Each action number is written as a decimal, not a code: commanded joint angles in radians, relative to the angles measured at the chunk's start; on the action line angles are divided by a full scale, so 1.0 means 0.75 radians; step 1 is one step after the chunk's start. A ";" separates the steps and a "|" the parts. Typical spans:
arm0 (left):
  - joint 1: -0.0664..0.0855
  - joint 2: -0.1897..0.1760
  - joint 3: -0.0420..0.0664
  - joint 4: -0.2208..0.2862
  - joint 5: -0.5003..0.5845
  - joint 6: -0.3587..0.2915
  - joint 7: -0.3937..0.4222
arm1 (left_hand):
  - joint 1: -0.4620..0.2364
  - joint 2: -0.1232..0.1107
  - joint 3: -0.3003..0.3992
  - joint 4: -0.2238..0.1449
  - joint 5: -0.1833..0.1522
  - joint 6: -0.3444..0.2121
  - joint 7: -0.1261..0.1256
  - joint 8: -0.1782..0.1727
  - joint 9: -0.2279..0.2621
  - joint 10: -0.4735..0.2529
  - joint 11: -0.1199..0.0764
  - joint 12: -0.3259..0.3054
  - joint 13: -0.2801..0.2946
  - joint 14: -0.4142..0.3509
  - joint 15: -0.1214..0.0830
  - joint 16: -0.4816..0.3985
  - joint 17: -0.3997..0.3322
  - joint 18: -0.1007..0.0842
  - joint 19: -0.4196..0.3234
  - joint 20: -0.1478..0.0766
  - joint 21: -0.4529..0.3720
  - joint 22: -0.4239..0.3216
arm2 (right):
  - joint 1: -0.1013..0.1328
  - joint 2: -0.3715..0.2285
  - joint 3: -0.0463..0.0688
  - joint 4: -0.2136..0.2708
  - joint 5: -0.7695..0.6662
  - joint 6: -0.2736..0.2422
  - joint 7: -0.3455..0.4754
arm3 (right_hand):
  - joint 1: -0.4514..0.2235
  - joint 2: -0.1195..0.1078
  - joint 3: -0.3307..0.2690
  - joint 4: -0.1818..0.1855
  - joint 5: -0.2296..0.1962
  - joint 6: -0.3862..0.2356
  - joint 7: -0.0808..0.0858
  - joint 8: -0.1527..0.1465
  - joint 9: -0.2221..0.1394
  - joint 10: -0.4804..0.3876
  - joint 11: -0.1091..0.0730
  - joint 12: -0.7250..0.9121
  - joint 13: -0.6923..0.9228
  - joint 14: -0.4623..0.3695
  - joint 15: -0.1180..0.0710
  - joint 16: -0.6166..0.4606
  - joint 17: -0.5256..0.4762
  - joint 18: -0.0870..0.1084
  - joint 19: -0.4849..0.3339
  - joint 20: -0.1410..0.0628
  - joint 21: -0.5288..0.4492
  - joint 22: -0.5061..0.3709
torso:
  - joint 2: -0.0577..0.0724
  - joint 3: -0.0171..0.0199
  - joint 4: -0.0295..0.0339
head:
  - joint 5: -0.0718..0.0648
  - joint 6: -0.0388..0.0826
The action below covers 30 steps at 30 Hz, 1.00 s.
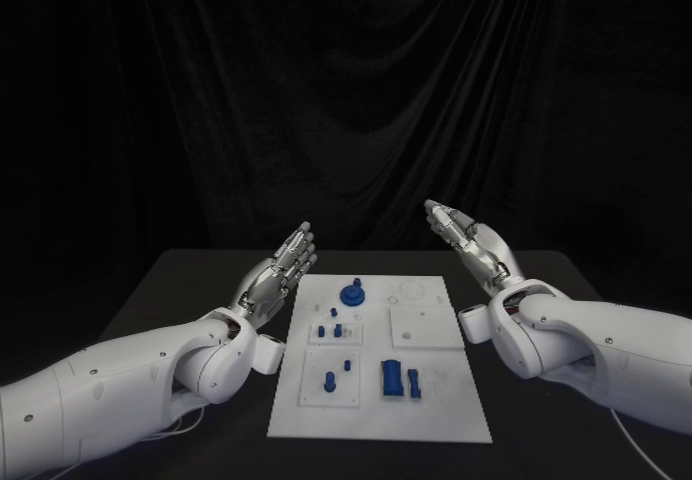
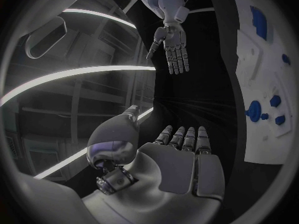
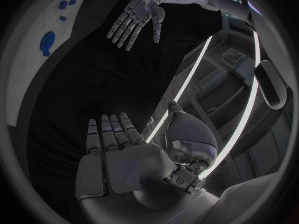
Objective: Assemble the parts on the task board
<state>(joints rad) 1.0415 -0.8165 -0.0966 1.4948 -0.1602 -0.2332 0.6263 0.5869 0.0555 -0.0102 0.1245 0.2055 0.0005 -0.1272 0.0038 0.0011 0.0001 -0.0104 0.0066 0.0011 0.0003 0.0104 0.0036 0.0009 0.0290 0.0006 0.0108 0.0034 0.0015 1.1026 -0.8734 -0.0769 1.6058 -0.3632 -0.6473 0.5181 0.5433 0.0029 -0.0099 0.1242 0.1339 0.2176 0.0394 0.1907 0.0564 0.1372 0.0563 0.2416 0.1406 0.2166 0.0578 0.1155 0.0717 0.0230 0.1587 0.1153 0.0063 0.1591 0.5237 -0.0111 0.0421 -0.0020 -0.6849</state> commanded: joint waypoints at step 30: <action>0.011 0.049 0.129 0.100 0.214 -0.716 -0.142 | -0.622 -0.074 0.014 -0.166 -0.274 -0.001 0.170 -0.005 -0.001 0.000 0.014 -0.009 -0.001 0.000 -0.014 -0.005 -0.001 -0.039 -0.001 -0.014 -0.005 -0.002 | -0.070 0.125 0.103 -0.048 0.484 -0.164 0.003 | -0.588 -0.004 0.013 -0.166 -0.179 -0.290 -0.052 -0.254 -0.075 -0.183 -0.075 -0.322 -0.188 -0.289 -0.077 -0.154 -0.096 -0.031 -0.212 -0.154 -0.008 -0.212 | 0.027 0.0148 -0.0561 | 0.003 0.113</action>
<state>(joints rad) 1.0463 -0.7820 -0.0015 1.5670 -0.0087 -0.7488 0.5147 0.1623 0.0008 0.0006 0.0095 0.0140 0.0020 -0.0088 0.0038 0.0015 -0.0033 -0.0069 0.0066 0.0014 -0.0032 0.0070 0.0036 0.0016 0.0136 -0.0029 0.0073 0.0035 0.0011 1.0521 -0.7798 -0.0012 1.5693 -0.0054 -0.7558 0.5184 0.1111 -0.0009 0.0003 0.0080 0.0067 0.0059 -0.0004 0.0035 0.0011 0.0051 -0.0015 0.0062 0.0012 0.0055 0.0001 0.0034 0.0013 0.0074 0.0054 0.0000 0.0064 0.0018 0.5442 0.0000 0.0002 0.0000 -0.5999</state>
